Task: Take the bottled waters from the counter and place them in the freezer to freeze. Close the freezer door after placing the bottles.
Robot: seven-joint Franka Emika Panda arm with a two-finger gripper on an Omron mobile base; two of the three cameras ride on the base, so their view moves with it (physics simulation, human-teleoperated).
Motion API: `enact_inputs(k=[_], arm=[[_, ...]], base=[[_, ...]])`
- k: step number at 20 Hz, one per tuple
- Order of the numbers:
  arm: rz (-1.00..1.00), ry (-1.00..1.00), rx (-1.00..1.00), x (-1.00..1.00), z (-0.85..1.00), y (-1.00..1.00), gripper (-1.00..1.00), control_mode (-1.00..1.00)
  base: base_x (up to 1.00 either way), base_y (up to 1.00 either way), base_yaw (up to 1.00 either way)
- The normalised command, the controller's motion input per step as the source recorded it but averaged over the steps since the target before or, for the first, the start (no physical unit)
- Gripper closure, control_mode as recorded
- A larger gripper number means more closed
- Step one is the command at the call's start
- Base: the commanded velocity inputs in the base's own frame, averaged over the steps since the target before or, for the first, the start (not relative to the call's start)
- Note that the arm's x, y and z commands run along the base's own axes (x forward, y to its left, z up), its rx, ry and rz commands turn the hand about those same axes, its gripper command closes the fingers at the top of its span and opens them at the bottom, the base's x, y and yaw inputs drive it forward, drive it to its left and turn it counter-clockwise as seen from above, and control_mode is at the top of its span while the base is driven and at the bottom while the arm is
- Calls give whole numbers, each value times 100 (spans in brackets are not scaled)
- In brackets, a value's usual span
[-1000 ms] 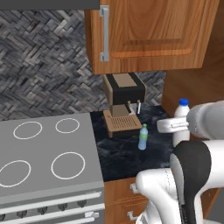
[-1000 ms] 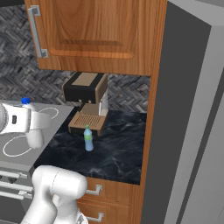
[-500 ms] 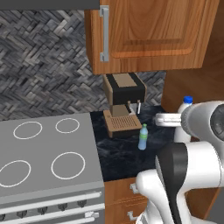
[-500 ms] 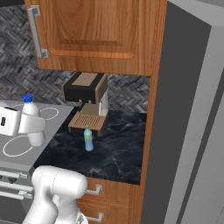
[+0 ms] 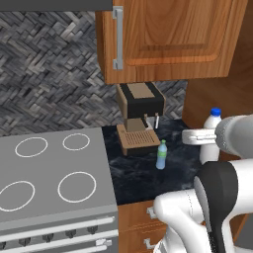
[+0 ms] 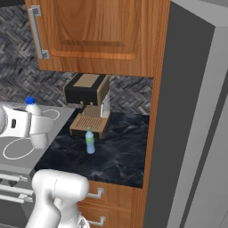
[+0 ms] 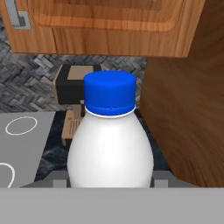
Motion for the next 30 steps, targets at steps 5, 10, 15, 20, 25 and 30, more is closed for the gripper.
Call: enact_inputs(k=[5, 10, 15, 20, 25, 30], arm=[[0, -1, 0, -10, 0, -7, 100, -100], [0, 0, 0, 0, -1, -3, 100, -100], [0, 0, 0, 0, 0, 0, 100, -100], [0, 0, 0, 0, 0, 0, 100, -100], [0, 0, 0, -10, 0, 0, 100, -100], [0, 0, 0, -7, 0, 0, 100, 100]], base=[[0, 0, 0], [0, 0, 0], [0, 0, 0], [0, 0, 0], [0, 0, 0], [-41, 0, -3]])
